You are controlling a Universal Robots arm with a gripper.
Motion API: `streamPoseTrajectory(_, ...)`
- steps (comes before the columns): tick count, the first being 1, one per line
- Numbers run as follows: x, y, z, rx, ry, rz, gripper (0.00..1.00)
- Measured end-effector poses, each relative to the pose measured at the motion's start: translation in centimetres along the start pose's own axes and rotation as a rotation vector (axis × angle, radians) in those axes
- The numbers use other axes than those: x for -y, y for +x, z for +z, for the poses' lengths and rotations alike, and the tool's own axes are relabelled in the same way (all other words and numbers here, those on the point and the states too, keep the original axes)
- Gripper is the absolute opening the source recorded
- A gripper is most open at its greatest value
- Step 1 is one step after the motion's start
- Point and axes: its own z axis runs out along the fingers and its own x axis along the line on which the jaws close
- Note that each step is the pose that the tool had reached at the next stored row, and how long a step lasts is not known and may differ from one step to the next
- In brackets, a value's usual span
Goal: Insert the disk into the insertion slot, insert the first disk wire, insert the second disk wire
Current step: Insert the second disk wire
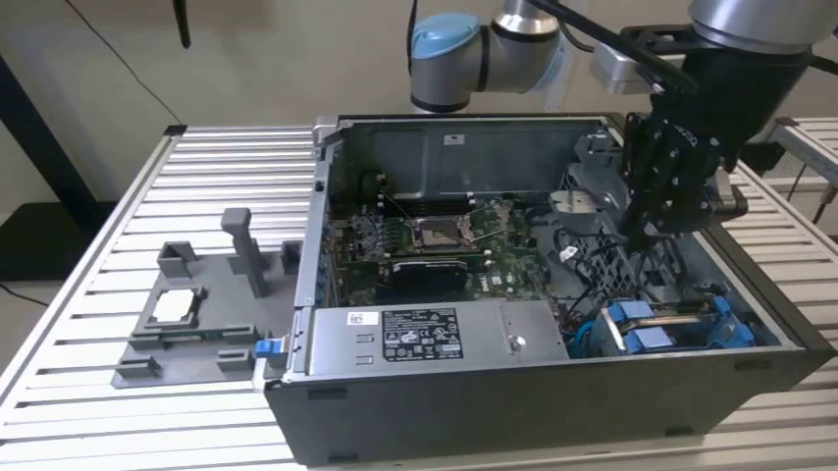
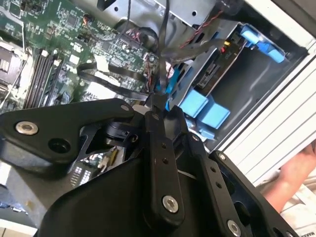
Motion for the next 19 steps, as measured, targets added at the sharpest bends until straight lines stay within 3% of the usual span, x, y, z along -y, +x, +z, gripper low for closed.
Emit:
streamPoseTrajectory(3, -0.52, -0.15, 0.06, -0.0005, 0.0235, -0.001, 0.27)
streamPoseTrajectory(8, -0.94, -0.32, 0.24, -0.0106, 0.0811, -0.007, 0.27)
streamPoseTrajectory(11, -1.24, -0.45, 0.41, -0.0142, 0.1049, -0.011, 0.27)
streamPoseTrajectory(14, -1.43, -0.53, 0.57, -0.0185, 0.1193, -0.021, 0.27)
streamPoseTrajectory(19, -1.58, -0.62, 0.79, -0.035, 0.127, -0.053, 0.27)
